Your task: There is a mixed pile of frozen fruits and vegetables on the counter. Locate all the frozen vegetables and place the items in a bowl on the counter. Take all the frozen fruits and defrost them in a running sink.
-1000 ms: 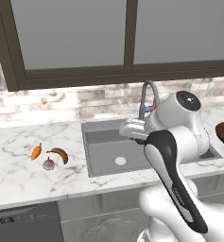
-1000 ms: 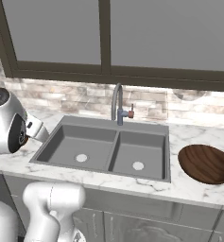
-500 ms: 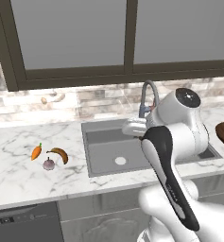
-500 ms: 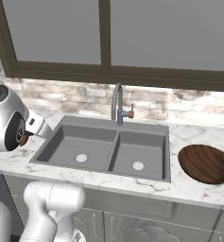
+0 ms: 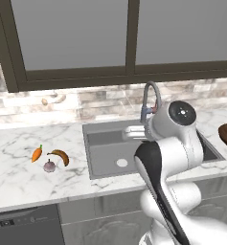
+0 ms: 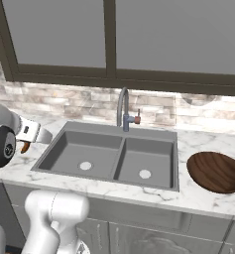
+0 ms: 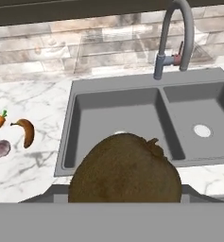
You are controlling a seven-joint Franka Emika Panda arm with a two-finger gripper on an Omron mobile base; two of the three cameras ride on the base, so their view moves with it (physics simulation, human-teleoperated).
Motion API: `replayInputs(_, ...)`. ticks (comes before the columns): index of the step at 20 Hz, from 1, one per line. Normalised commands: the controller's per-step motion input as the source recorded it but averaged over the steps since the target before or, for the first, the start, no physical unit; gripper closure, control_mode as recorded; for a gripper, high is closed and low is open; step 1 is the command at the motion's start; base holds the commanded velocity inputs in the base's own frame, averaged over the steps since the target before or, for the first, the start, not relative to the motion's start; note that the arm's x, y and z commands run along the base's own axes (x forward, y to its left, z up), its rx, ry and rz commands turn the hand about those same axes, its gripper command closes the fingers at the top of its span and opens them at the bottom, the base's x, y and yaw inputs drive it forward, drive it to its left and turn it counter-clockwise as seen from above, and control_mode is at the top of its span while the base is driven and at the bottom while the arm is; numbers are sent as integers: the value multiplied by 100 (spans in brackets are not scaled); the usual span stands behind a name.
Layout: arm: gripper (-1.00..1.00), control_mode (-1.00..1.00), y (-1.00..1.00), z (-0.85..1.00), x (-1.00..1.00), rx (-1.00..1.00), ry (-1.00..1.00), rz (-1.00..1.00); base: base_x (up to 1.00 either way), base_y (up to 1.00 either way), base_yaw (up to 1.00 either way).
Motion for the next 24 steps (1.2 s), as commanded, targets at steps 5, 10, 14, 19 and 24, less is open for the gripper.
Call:
replayInputs(5,100,-100,-13,0,0,-1,-2,0,0,0,0)
replayInputs(10,100,-100,-23,0,6,2,0,1,0,0,0)
replayInputs(14,100,-100,-29,1,11,6,1,1,0,0,0)
replayInputs(19,100,-100,-20,-1,10,3,1,1,0,0,0)
replayInputs(24,100,-100,-5,-11,15,0,1,0,0,0,0)
